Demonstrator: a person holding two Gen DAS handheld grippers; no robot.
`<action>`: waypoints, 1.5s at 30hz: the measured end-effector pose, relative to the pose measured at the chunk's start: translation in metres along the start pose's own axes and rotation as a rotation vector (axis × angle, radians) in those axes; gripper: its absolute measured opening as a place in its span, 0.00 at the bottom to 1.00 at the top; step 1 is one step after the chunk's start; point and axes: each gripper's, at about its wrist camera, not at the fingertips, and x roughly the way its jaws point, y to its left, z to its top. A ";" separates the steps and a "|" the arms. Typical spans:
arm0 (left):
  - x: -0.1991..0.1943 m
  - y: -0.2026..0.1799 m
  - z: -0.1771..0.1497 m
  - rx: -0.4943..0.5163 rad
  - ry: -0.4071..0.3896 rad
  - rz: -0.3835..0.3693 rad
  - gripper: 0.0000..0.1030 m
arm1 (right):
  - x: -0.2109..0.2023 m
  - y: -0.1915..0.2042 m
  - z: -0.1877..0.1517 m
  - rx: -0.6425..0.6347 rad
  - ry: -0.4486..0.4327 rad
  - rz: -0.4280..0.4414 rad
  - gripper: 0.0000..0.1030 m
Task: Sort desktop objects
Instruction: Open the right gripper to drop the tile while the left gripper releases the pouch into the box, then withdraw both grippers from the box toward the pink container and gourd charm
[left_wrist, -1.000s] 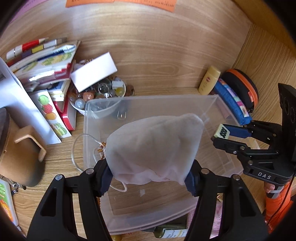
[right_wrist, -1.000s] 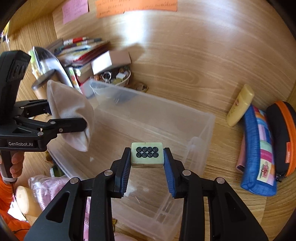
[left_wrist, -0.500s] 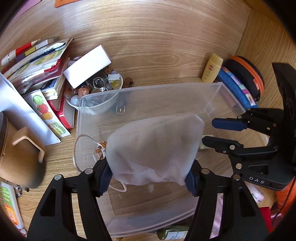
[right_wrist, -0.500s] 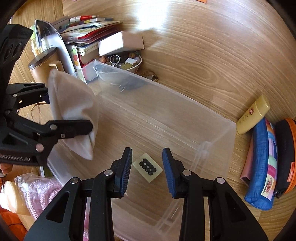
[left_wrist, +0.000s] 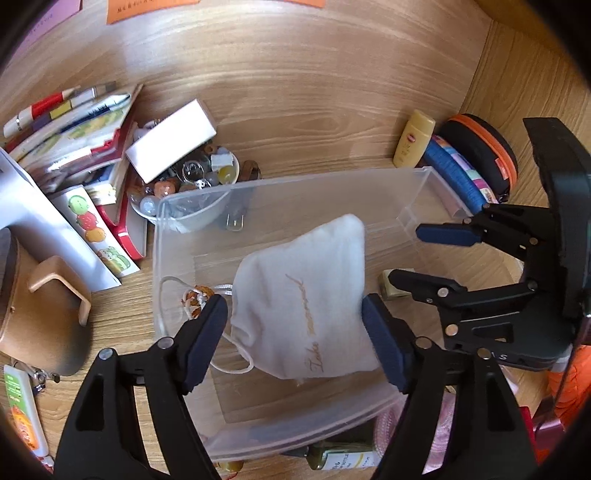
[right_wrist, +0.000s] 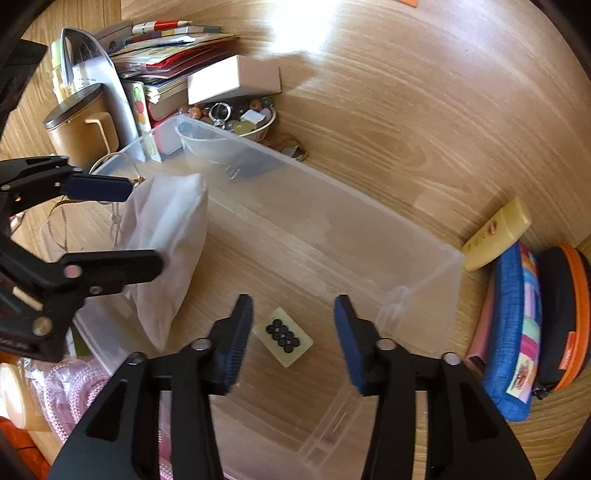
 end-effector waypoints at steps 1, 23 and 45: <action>-0.002 -0.001 0.001 0.001 -0.008 -0.001 0.73 | -0.001 0.000 0.000 0.003 -0.008 -0.004 0.52; -0.085 0.023 -0.018 -0.026 -0.183 0.095 0.90 | -0.085 0.001 -0.018 0.067 -0.199 -0.024 0.80; -0.073 0.046 -0.100 -0.056 -0.037 0.184 0.92 | -0.113 -0.004 -0.094 0.259 -0.209 0.002 0.81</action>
